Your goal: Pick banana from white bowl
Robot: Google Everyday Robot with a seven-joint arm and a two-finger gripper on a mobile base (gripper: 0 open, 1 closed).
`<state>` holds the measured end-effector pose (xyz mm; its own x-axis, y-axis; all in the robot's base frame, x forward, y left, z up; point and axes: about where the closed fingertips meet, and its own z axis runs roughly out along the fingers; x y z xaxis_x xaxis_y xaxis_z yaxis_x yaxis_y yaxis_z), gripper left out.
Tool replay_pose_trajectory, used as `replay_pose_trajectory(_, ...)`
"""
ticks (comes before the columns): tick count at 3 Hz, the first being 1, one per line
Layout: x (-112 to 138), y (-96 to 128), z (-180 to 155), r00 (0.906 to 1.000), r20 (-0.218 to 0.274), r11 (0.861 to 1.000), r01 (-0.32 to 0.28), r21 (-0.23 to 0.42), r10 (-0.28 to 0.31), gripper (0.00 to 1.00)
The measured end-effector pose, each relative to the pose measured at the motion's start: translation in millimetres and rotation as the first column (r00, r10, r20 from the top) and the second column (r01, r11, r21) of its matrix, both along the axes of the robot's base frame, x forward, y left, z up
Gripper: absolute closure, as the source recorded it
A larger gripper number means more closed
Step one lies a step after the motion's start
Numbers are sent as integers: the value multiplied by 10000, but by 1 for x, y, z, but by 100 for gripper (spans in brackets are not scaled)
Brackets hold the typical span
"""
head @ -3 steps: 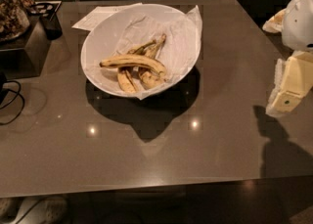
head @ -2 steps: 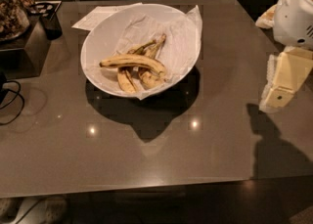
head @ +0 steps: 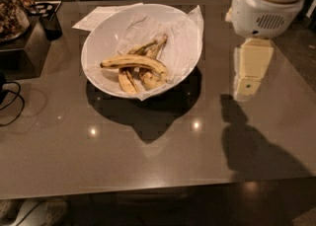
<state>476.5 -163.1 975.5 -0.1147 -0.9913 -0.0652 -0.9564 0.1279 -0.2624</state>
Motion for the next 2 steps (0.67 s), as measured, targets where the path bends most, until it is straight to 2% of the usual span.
replay_pose_trajectory(2, 3, 2, 2, 9998, 175, 10000, -35, 34, 34, 0)
